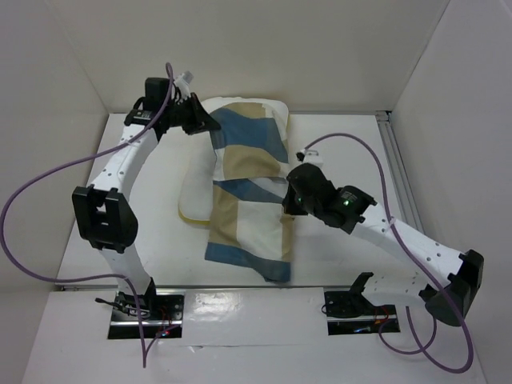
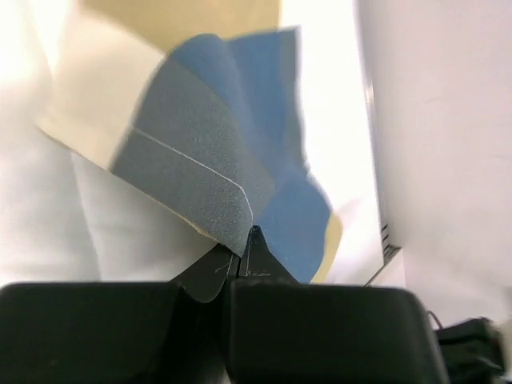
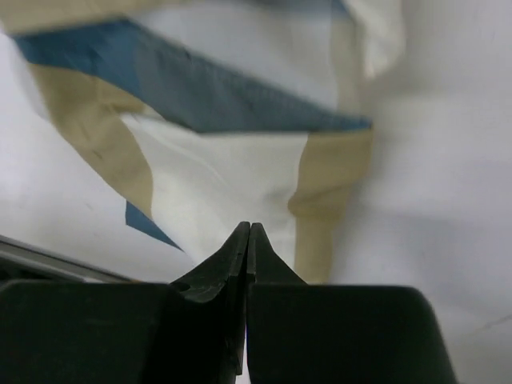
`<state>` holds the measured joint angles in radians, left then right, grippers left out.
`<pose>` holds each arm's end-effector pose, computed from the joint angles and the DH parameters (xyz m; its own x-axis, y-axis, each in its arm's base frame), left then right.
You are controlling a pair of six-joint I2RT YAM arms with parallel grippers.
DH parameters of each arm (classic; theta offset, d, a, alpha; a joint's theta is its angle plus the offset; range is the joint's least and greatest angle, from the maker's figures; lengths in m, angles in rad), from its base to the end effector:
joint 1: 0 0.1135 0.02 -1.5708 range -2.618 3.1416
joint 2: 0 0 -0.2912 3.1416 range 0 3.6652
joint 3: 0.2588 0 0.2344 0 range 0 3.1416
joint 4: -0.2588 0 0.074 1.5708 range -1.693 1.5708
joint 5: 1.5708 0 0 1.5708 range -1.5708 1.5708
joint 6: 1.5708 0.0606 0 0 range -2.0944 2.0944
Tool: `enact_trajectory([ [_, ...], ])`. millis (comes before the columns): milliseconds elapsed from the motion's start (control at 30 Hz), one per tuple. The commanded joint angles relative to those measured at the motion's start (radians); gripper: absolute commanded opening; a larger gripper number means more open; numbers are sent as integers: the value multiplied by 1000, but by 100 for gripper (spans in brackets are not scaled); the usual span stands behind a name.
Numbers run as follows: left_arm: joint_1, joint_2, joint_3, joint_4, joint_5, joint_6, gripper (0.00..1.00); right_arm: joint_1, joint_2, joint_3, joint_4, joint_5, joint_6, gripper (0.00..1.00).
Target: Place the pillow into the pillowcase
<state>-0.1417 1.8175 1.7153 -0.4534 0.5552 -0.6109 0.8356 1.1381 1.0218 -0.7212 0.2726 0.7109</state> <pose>0.4205 -0.0922 0.3662 -0.7509 -0.3853 -0.5364 0.1620 0.6800 -0.7151 0.1587 0.1511 0.3128 -0.7649 0.0911 -0.6377 -0.1245 0.9504 0.2852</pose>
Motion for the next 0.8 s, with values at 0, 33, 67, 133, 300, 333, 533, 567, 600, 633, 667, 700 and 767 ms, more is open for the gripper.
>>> enact_trajectory([
  [0, 28, -70, 104, 13, 58, -21, 0, -1, 40, 179, -29, 126, -115, 0],
  [33, 28, -70, 139, 4, 67, -33, 0, -1, 57, 199, -29, 76, -131, 0],
  [67, 39, -70, 151, 4, 80, -33, 0, -1, 92, 199, -29, 39, -131, 18],
  [133, 39, -70, 161, 4, 89, -43, 0, 11, 123, 158, -11, -31, -134, 70],
  [300, 39, -80, 152, 4, 89, -33, 0, 156, 196, -12, 83, -70, -24, 100],
  [333, 39, -80, 152, 4, 89, -33, 0, 175, 206, -31, 101, -84, 8, 100],
  [533, 48, -89, 142, 4, 89, -24, 0, 243, 298, -81, 190, -87, 65, 98],
  [567, 48, -89, 142, -5, 89, -24, 0, 243, 298, -81, 190, -87, 65, 83],
  [600, 59, -89, 142, -5, 89, -24, 0, 243, 308, -71, 190, -57, 65, 64],
  [633, 59, -89, 142, -5, 89, -15, 0, 243, 308, -57, 177, -37, 74, 39],
  [667, 59, -89, 142, -5, 89, -15, 0, 243, 308, -45, 161, -12, 75, 14],
  [700, 71, -89, 142, -5, 89, -15, 0, 243, 308, -5, 138, 54, 75, 0],
  [767, 85, -98, 142, -14, 89, -15, 0, 225, 298, 57, 57, 129, 29, 0],
])
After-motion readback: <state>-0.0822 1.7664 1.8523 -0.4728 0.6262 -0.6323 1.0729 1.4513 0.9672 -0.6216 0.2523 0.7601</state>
